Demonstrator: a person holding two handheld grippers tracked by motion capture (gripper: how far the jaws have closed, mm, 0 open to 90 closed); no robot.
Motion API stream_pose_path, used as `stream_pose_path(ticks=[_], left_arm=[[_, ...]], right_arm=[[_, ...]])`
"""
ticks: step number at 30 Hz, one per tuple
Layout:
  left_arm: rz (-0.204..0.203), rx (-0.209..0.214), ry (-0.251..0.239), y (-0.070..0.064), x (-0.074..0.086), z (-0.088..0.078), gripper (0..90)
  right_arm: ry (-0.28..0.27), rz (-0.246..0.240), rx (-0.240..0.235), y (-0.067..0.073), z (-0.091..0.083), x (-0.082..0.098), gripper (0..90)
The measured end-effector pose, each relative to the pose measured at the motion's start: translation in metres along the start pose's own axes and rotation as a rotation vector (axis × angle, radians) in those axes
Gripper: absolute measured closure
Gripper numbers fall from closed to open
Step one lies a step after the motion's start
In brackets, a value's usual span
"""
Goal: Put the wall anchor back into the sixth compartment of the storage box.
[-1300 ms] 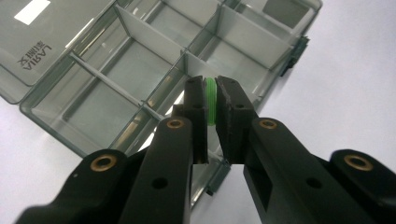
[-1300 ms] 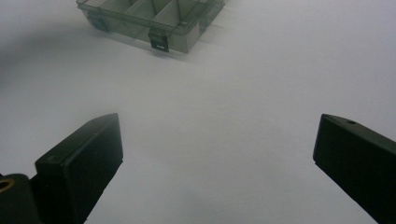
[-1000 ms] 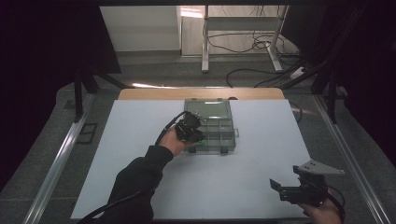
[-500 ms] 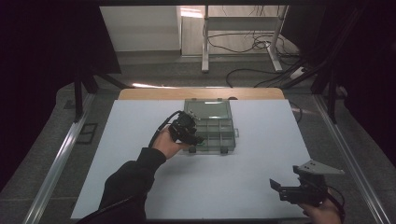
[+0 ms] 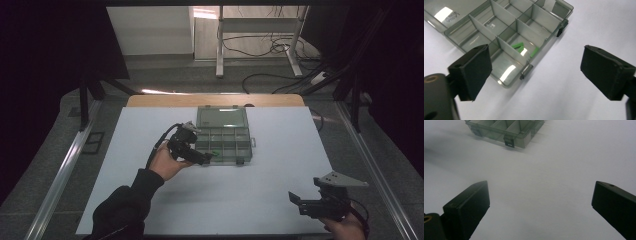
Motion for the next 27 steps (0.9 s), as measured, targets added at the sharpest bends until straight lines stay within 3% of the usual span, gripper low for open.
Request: stream_pose_path(ticks=[11,19,27], left_arm=[[-0.022,0.004,-0.041,-0.009,0.021,-0.021,4.4],[0.012,-0.033,-0.059,-0.014,0.040,-0.039,2.4],[0.009,-0.068,-0.085,-0.021,0.062,-0.059,2.1]], right_arm=[[0.001,0.001,0.000,0.000,0.000,0.000,1.6],[-0.001,-0.001,0.000,0.000,0.000,0.000,1.6],[-0.005,-0.002,-0.001,0.001,0.000,0.000,1.6]])
Point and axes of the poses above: each handheld gripper's, and its own axes: z roughly forward along the jaws, x roughly out of its underside, y roughly to its left, the point moved 5 cm from there along z, roughly forward along the jaws, and after that the axes turned 4 degrees about -y, right-handed, at the moved point
